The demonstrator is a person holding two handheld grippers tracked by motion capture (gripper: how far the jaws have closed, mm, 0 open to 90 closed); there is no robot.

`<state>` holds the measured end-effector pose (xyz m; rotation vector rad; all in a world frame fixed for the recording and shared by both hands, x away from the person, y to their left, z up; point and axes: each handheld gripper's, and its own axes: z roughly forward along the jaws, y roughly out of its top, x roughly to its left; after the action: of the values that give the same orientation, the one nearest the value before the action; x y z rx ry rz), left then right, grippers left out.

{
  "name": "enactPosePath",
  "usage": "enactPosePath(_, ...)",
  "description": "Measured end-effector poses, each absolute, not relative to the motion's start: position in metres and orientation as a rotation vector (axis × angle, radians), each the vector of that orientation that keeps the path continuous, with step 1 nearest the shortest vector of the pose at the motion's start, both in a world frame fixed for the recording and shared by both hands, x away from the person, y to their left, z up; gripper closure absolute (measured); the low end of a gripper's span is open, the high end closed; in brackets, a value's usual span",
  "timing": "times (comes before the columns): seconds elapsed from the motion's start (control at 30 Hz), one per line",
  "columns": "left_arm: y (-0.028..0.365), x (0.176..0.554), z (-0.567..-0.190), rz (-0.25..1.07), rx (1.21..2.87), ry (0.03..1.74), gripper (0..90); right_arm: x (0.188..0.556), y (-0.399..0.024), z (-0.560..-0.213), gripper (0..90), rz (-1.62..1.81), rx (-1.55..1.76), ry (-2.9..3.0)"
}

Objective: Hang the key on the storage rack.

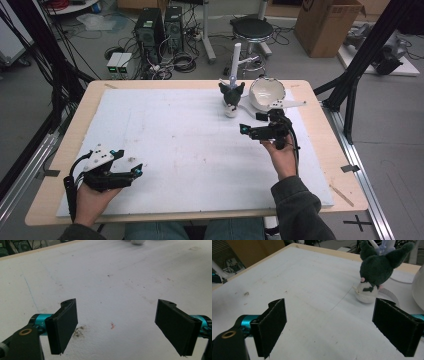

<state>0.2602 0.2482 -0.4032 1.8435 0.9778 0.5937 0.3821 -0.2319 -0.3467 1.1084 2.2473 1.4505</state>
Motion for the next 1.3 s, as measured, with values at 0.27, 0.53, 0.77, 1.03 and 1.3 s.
enactPosePath(0.27, 0.248, 0.260, -0.403, 0.596, 1.843, 0.978, 18.7, 0.375, -0.234, -0.355, 11.5, 1.452, 1.096, 2.249)
enactPosePath(0.53, 0.248, 0.260, -0.403, 0.594, 1.846, 0.978, 18.7, 0.366, -0.238, -0.363, 11.5, 1.445, 1.093, 2.257)
enactPosePath(0.77, 0.249, 0.259, -0.403, 0.597, 1.841, 0.982, 18.7, 0.358, -0.241, -0.368, 11.5, 1.441, 1.081, 2.264)
enactPosePath(1.03, 0.249, 0.259, -0.403, 0.592, 1.842, 0.984, 18.6, 0.350, -0.244, -0.374, 11.5, 1.417, 1.071, 2.276)
enactPosePath(1.3, 0.249, 0.259, -0.404, 0.591, 1.844, 0.981, 18.6, 0.344, -0.246, -0.381, 11.5, 1.396, 1.048, 2.294)
